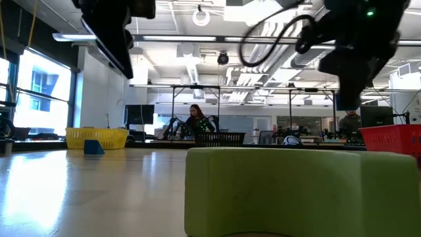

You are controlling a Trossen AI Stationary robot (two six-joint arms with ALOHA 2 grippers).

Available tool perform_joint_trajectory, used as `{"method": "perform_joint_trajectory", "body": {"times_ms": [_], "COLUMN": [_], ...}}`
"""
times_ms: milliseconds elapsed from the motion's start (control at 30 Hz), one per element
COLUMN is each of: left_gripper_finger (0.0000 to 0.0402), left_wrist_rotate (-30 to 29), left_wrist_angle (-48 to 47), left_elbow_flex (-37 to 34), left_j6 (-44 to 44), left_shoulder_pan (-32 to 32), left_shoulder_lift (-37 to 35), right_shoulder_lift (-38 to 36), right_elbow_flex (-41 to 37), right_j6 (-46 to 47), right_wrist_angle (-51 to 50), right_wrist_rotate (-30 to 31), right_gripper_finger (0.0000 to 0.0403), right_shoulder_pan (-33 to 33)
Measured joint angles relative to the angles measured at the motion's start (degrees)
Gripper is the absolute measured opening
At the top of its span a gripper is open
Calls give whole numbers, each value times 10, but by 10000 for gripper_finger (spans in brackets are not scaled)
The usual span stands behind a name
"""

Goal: Sort & place blocks by color
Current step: Put the blue block into the red basket

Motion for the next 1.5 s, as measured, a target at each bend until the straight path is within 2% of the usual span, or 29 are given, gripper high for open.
{"method": "perform_joint_trajectory", "body": {"times_ms": [167,400,800,967,1100,1300,1367,1500], "left_gripper_finger": [228,228,228,227,227,227,227,227], "left_wrist_rotate": [26,37,37,37,37,37,37,37], "left_wrist_angle": [75,146,149,149,149,149,149,149], "left_elbow_flex": [0,0,0,0,0,0,0,0], "left_j6": [42,85,90,90,90,90,90,89], "left_shoulder_pan": [0,0,0,0,0,0,0,0], "left_shoulder_lift": [0,0,0,0,0,0,0,0], "right_shoulder_lift": [0,0,0,0,0,0,0,0], "right_elbow_flex": [0,0,-10,-64,-82,-84,-84,-84], "right_j6": [84,96,135,178,201,186,173,170], "right_wrist_angle": [-71,-70,-69,-69,-69,-70,-70,-70], "right_wrist_rotate": [-22,-58,-74,-138,-157,-164,-164,-164], "right_gripper_finger": [104,104,104,104,104,104,118,179], "right_shoulder_pan": [22,41,76,96,110,110,110,110]}}
